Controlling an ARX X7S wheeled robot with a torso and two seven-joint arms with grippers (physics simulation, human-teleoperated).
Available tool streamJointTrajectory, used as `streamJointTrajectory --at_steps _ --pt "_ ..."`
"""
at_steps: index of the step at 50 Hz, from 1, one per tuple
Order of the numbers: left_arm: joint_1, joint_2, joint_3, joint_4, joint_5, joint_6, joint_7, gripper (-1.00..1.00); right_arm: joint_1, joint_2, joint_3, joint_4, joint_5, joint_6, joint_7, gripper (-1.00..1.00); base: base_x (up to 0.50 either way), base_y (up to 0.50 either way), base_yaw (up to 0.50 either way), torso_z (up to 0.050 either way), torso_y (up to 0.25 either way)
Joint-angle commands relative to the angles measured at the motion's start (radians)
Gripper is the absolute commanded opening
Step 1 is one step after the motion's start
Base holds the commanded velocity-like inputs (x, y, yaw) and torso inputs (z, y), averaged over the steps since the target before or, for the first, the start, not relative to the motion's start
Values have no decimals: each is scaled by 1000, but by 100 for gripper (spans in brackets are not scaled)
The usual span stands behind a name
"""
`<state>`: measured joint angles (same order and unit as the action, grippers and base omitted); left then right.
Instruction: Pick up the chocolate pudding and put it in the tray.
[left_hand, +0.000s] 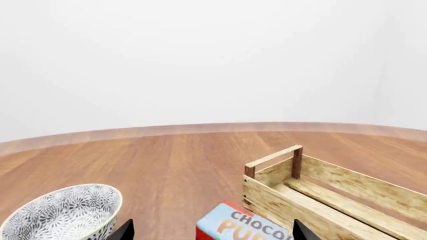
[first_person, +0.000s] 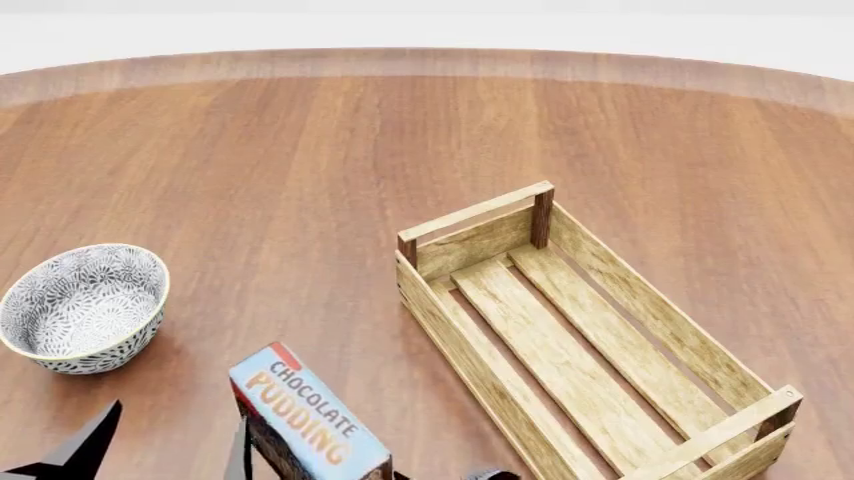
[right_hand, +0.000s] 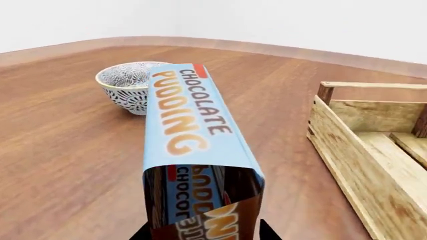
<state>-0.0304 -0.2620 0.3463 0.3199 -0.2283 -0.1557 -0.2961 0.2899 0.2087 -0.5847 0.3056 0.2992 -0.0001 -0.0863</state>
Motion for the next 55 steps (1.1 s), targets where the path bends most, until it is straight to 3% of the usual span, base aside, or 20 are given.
streamJointTrajectory --at_steps 1,37,55 --pt "1 -5 1 -1 -6 3 -4 100 0 59 38 -149 -5 87 51 -100 0 0 0 0 0" --pt "5 -10 8 -45 -21 42 -9 100 5 155 174 -245 89 155 124 -100 0 0 0 0 0" --pt "2 -17 12 -43 -26 39 -16 100 55 144 221 -96 99 130 137 -100 0 0 0 0 0"
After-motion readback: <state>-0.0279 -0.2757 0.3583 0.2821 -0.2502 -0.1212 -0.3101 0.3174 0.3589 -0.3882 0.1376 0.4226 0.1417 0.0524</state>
